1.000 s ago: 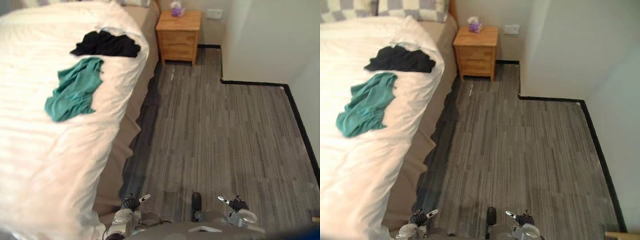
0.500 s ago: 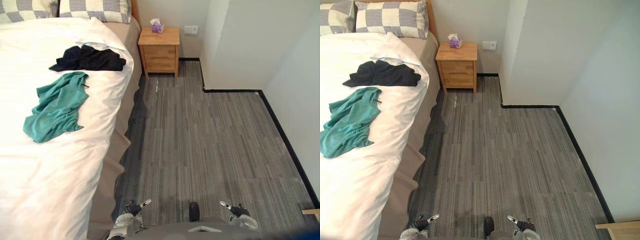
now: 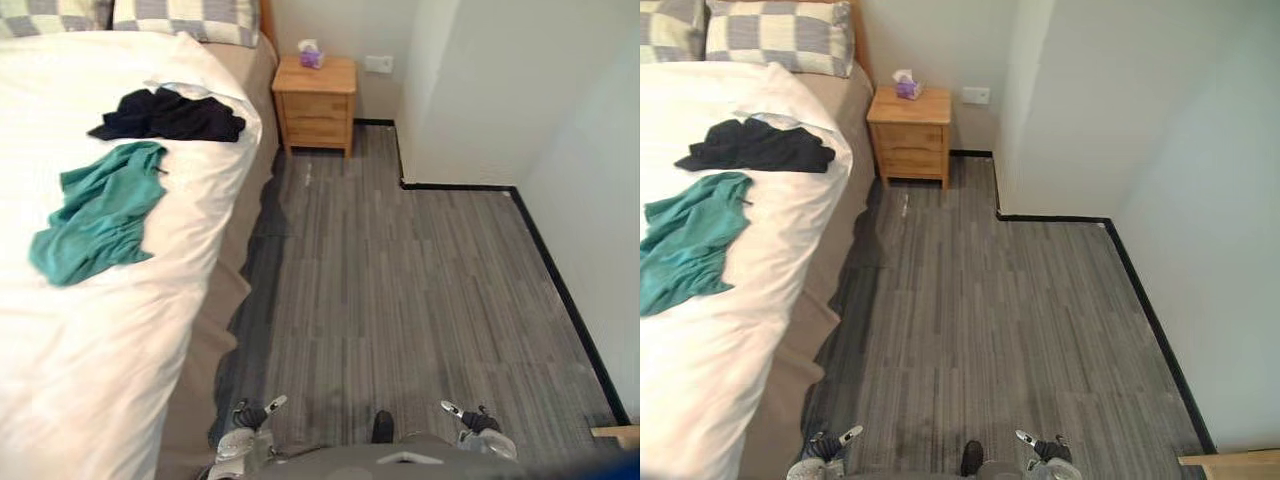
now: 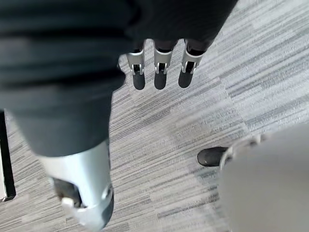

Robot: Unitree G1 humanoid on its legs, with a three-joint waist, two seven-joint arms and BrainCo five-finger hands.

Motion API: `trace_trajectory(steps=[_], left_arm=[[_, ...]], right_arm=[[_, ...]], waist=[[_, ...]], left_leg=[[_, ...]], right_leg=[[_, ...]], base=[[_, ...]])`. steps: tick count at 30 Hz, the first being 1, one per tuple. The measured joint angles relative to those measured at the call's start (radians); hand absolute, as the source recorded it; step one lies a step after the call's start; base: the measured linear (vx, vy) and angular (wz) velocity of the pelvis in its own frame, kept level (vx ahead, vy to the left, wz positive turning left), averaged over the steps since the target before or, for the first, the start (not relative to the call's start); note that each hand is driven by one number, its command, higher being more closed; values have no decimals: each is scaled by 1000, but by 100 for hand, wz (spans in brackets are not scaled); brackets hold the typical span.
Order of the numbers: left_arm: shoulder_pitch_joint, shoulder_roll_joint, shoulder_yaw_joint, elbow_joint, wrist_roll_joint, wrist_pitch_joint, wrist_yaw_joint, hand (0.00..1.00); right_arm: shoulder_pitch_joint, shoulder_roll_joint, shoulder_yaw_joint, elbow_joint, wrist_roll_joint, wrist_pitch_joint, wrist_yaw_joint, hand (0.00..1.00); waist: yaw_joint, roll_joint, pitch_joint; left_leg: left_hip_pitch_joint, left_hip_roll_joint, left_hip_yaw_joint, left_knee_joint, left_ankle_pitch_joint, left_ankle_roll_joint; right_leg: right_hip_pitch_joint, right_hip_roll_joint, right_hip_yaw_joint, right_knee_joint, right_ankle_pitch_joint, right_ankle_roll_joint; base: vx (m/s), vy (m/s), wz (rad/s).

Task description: Tidy the bed and pick cloth on bed and put in laundry

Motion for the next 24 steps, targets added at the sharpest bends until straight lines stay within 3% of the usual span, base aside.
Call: trace_trajectory(steps=[1,3,4,6,8,10,12,13,14,16,17,18,19,20,21,22,23,24], left_arm=[[0,-7,-1,-5,12,-7,1,0],[-1,-11,-5,-7,14,-18,5,0],[-1,-10,-8,-7,14,-18,6,0],[-3,-7,-15,-6,22,-18,7,0],[-8,-6,-21,-6,23,-17,7,0],[-11,-6,-20,-6,23,-17,6,0],[-14,-6,-20,-7,23,-17,7,0],[-17,-3,-21,-7,26,-17,8,0],[-21,-4,-21,-7,27,-17,8,0],[-33,19,-21,-7,52,-16,9,0],[-33,21,-21,-7,52,-16,9,0],[-33,21,-21,-2,53,-14,12,0],[-31,27,-24,2,55,-5,18,0],[-30,31,-28,2,56,-2,19,0],[-28,40,-52,5,61,9,27,0],[-26,51,-64,15,62,15,37,0],[-23,52,-66,21,62,15,39,0],[-21,53,-69,42,58,15,40,0]], right_arm=[[2,-5,-2,-6,0,1,-4,0],[-8,-6,-2,1,-1,8,-6,0],[-12,-6,-2,7,-1,8,-6,0],[-22,-1,-1,8,-2,8,-7,0],[-10,4,-7,3,-1,7,-12,0],[2,5,-6,-11,-1,7,-17,0],[26,6,-2,-27,-2,6,-19,0],[36,12,0,-27,-10,7,-20,0],[36,15,0,-25,-14,6,-21,0],[34,38,-4,-18,-30,5,-17,0],[33,38,-8,-14,-31,5,-17,0],[31,39,-29,-12,-36,7,-16,0],[30,40,-41,-14,-40,5,-15,0],[30,40,-43,-15,-40,4,-16,0],[30,40,-45,-16,-41,1,-16,0],[33,38,-44,-15,-42,2,-16,0],[34,37,-43,-16,-43,2,-16,0],[40,35,-42,-16,-42,4,-17,0]], waist=[[0,7,2],[2,11,4],[2,10,4],[3,10,4],[2,3,9],[2,6,12],[6,6,11],[25,-6,3],[27,-11,-4],[26,-64,-11],[27,-66,-12],[30,-67,-13],[28,-67,-12],[28,-68,-11],[20,-68,-3],[1,-72,1],[-5,-73,1],[-12,-69,4]], left_leg=[[-24,-11,0,3,-39,22],[-63,-57,-3,-99,-90,27],[-65,-65,-3,-140,-94,33],[-64,-109,-2,-387,-87,38],[-66,-153,-2,-673,15,57],[-84,-152,2,-763,76,62],[-100,-142,15,-773,116,86],[-97,-150,52,-737,202,139],[-97,-165,58,-725,183,162],[-97,-227,86,-690,122,203],[-93,-232,87,-684,111,208],[-61,-240,94,-684,77,219],[-6,-245,94,-693,40,220],[14,-248,90,-694,27,221],[77,-258,73,-706,-8,226],[141,-267,44,-718,-37,228],[164,-269,31,-726,-45,229],[237,-268,1,-754,-61,226]], right_leg=[[5,-8,19,3,-9,-4],[14,-24,61,-2,-19,2],[16,-27,71,-3,-18,11],[23,-34,103,-16,-31,29],[56,-44,130,-40,-56,53],[90,-45,135,-41,-95,70],[122,-54,138,-31,-139,95],[138,-83,152,-9,-181,127],[139,-100,153,0,-190,140],[120,-167,152,54,-163,190],[111,-173,155,81,-161,194],[73,-180,161,203,-156,202],[9,-186,169,408,-129,242],[-13,-189,171,484,-113,267],[-94,-197,186,714,-49,296],[-165,-209,168,920,-63,278],[-187,-214,146,971,-74,261],[-241,-228,80,1056,-126,184]], base=[[227,-64,-44],[245,-51,-51],[269,-29,-58],[300,17,-58],[375,75,-40],[398,140,-19],[492,210,-19],[411,182,-23],[552,209,-17],[562,198,3],[531,211,0],[590,263,-7],[480,221,-6],[538,239,9],[441,138,39],[441,138,48],[453,54,63],[473,3,67]])
